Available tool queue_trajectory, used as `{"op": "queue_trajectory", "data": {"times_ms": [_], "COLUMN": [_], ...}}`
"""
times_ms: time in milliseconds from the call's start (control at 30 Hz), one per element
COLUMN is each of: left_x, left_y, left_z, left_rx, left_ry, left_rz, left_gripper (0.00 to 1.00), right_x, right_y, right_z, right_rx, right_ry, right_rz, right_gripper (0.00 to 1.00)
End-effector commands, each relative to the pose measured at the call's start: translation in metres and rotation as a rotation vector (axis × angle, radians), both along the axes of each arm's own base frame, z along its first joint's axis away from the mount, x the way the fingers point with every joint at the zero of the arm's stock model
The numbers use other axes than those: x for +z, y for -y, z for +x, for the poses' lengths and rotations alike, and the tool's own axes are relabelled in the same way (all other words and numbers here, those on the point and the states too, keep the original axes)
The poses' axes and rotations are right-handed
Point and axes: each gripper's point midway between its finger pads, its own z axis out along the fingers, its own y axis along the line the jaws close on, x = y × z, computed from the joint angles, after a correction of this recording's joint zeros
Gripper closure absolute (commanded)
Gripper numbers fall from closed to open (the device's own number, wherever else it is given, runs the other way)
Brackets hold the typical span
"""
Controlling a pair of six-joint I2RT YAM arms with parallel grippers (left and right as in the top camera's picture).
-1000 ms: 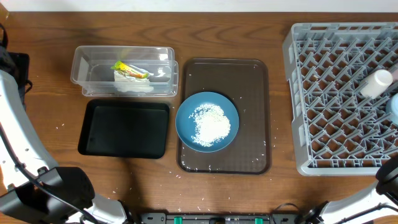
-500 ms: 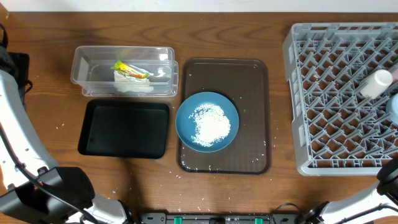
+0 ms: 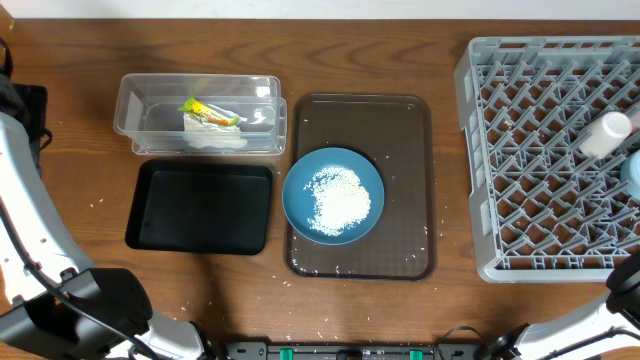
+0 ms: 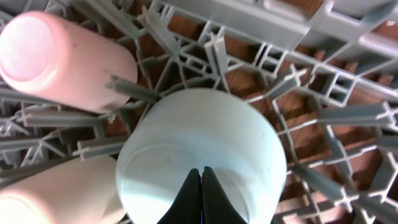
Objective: Sort waste into correct bins and load items into the dishwasher rack
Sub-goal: 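Raise the right gripper up out of the rack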
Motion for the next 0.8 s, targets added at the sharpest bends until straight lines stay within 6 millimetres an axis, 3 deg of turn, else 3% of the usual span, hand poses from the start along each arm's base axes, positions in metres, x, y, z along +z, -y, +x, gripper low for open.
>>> {"op": "queue_trajectory", "data": {"times_ms": [0, 333, 467, 633, 700, 767], "left_x": [-0.003, -0.003, -0.003, -0.003, -0.003, -0.003], "left_y": [-0.003, -0.003, -0.003, -0.003, -0.003, -0.003], "left_z": [-0.003, -0.003, -0.003, -0.003, -0.003, -0.003], "left_rx": [-0.001, -0.001, -0.001, -0.001, -0.001, -0.001], "left_ry": [-0.026, -0.026, -0.026, -0.026, -0.026, -0.026], "left_rz": [0.012, 0.012, 0.012, 0.012, 0.012, 0.012], "left_gripper": [0.08, 0.08, 0.08, 0.08, 0.08, 0.08], "right_x": [-0.015, -0.015, -0.005, 0.038, 0.068, 0.104], "right_y": [0.011, 0.030, 0.024, 0.007, -0.003, -0.016], "right_z": [-0.005, -0.029, -0.027, -0.011, -0.002, 0.006], "right_rx": [-0.010, -0.073, -0.051, 0.021, 0.062, 0.099], "right_ry": [-0.069, -0.120, -0.077, 0.067, 0.160, 0.273], "right_rz": [-0.035, -0.066, -0.033, -0.029, -0.035, -0.041], "right_gripper": [0.99, 0.99, 0.99, 0.99, 0.98, 0.89]}}
